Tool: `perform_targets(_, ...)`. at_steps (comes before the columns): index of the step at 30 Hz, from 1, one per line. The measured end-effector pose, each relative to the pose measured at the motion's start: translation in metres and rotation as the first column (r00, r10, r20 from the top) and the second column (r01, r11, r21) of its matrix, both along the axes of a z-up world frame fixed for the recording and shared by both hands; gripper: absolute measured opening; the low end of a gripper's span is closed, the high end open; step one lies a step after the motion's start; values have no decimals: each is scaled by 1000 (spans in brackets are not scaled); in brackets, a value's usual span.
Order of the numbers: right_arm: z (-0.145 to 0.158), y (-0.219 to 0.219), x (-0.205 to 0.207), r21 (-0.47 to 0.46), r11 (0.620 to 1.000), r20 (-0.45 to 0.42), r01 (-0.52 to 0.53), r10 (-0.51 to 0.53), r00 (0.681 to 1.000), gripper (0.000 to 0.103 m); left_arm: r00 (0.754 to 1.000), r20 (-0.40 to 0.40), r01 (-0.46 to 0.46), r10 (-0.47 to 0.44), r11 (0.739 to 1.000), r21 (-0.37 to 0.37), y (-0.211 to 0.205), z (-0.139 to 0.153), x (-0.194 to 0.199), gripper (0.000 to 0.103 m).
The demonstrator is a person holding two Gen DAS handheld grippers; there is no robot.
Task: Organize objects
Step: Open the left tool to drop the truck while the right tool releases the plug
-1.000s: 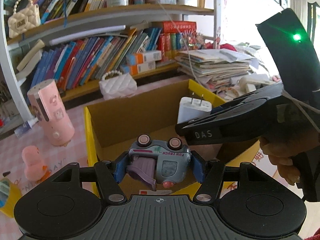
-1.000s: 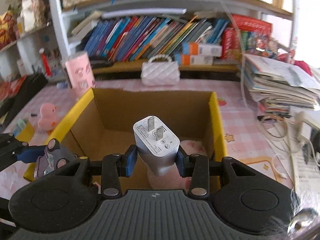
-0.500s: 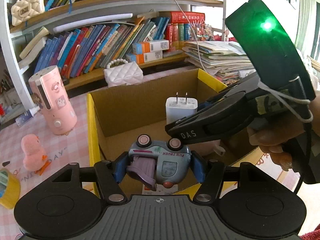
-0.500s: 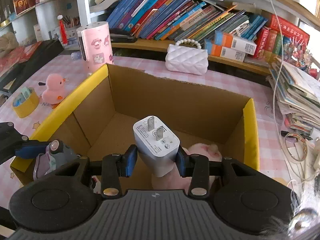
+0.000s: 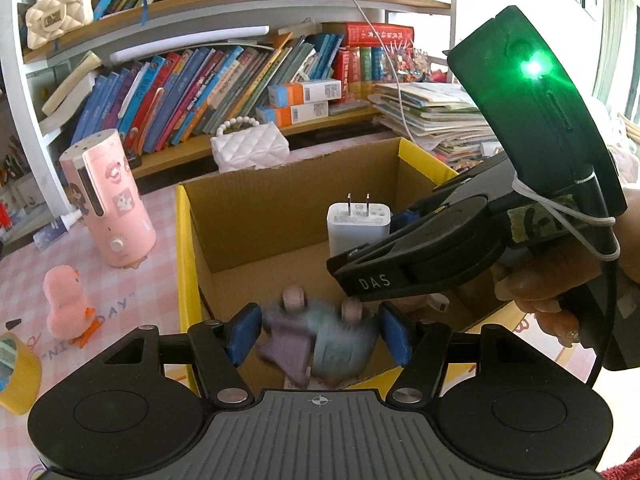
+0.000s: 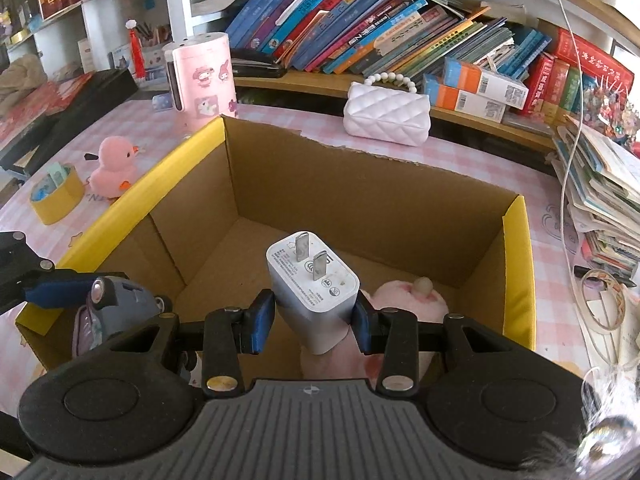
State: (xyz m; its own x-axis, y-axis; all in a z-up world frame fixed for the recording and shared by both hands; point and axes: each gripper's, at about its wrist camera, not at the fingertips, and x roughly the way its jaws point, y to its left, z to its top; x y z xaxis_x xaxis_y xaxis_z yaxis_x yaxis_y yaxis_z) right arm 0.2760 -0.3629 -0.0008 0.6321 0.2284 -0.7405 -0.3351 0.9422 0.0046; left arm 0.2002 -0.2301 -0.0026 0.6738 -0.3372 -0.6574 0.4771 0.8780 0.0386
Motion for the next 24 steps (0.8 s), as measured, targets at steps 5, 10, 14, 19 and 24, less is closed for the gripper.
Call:
perform_targets(5,2,-4,-3,29,999,5,18,-18,1000,39,1000,12,-7,7,1000,5,0,2,-3,66)
perform_targets(10,11,-12,-12,96,994,19,45,-47,999,46,999,37,-11,12,1000,-2,2,7,-10,75)
perform_targets(14,19,-12,-25,111,992,49,58,-63,997,48,998,55,-17,17,1000,-14,6,13,-18,76)
perform_targets(19,32,-16,-44,132,986,102,102,-116,988,50,996,87,-26,29,999,-34,16,23,-33,80)
perform_targets(24,43,-18,-70,143,975,156,171,-193,969,53,992,116,-42,47,998,-49,30,31,-49,81)
